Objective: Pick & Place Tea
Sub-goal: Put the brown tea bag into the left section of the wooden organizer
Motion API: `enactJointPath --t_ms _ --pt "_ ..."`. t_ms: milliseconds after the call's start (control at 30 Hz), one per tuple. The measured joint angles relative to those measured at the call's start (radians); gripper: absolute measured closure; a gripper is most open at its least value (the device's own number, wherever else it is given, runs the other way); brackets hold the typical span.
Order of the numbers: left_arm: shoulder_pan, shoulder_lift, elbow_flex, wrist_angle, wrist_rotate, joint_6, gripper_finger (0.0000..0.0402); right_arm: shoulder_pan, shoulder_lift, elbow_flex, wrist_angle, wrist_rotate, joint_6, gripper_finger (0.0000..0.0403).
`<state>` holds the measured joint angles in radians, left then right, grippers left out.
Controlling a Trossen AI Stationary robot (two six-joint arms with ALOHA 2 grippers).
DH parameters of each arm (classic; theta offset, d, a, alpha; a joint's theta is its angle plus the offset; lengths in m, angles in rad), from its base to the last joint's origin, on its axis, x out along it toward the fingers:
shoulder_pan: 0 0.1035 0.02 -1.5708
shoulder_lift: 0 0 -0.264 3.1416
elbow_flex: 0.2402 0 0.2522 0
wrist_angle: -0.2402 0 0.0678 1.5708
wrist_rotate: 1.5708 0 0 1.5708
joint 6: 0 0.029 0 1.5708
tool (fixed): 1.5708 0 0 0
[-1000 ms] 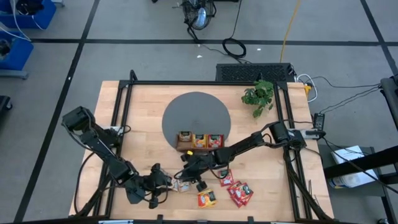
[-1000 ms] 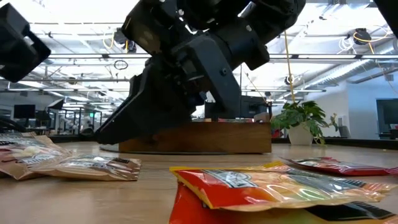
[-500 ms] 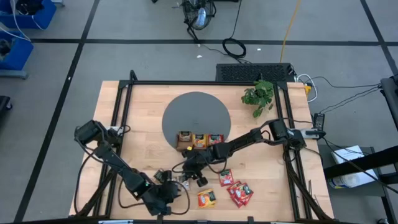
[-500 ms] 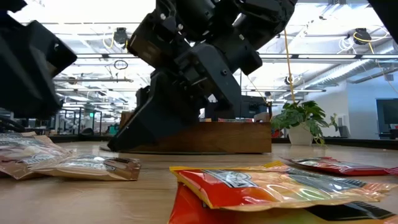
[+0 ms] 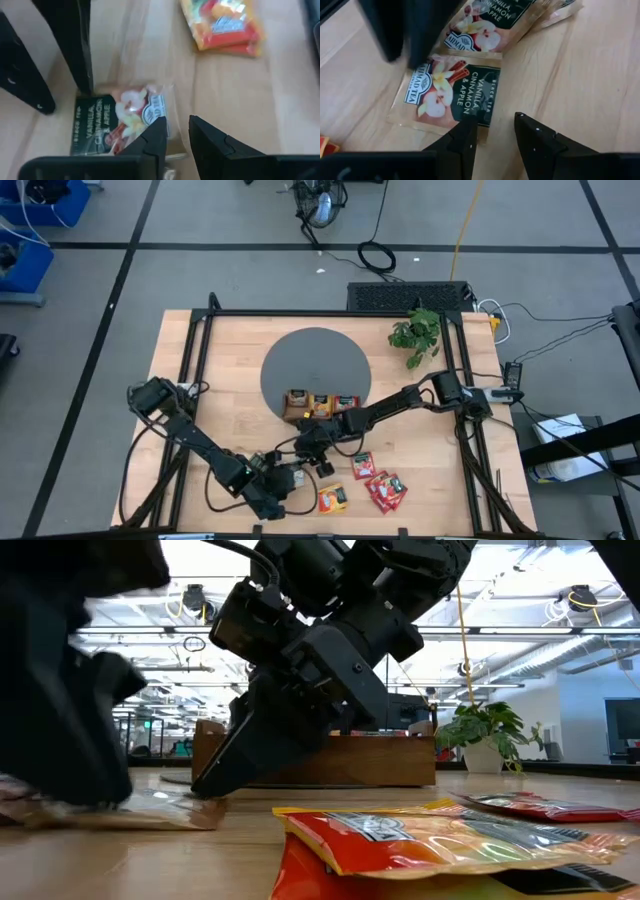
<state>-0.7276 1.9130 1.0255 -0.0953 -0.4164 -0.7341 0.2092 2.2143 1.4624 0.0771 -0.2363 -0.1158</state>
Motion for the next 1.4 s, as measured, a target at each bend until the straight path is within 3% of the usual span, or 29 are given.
enactJointPath --t_ms 867,933,1100,1400 --pt "0.021 0.069 0.001 -0.032 -0.044 -0.028 0.0314 -0.008 -0.012 0.001 -0.052 -0.001 0.121 0.0277" --pt "0.021 0.069 0.001 -0.033 -0.037 -0.029 0.0314 -0.007 -0.034 -0.002 -0.082 0.028 0.119 0.0277" --pt "0.02 0.07 0.0 -0.037 -0.03 -0.028 0.0314 0.023 -0.104 -0.001 -0.213 0.227 0.119 0.0277" --pt "0.013 0.072 -0.001 -0.031 -0.047 -0.024 0.0314 0.054 -0.082 0.001 -0.224 0.21 0.249 0.0277"
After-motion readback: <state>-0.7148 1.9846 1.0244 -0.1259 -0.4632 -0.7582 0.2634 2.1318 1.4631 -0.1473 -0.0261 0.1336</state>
